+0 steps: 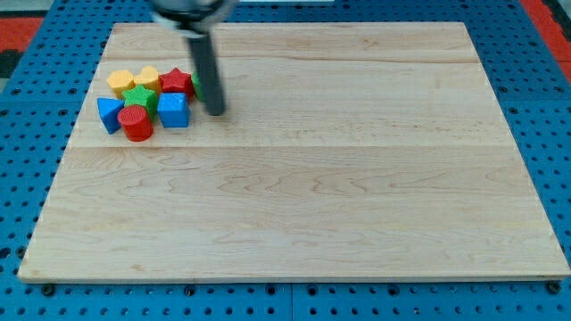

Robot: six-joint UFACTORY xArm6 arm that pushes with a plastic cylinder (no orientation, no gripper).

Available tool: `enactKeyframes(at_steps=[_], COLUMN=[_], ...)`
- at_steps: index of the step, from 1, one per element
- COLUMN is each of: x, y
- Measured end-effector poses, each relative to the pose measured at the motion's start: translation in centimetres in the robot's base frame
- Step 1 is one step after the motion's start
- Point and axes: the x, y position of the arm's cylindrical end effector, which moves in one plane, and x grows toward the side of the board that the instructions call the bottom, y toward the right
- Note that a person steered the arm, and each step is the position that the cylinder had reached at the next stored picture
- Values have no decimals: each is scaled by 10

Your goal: Place the green circle above to the blue cube

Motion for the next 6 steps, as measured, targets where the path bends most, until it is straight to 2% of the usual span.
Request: enactKeyframes(at_steps=[1, 2, 3, 4, 6], x=[-72, -62, -35, -29, -93], y=[40, -8, -57, -69, -58])
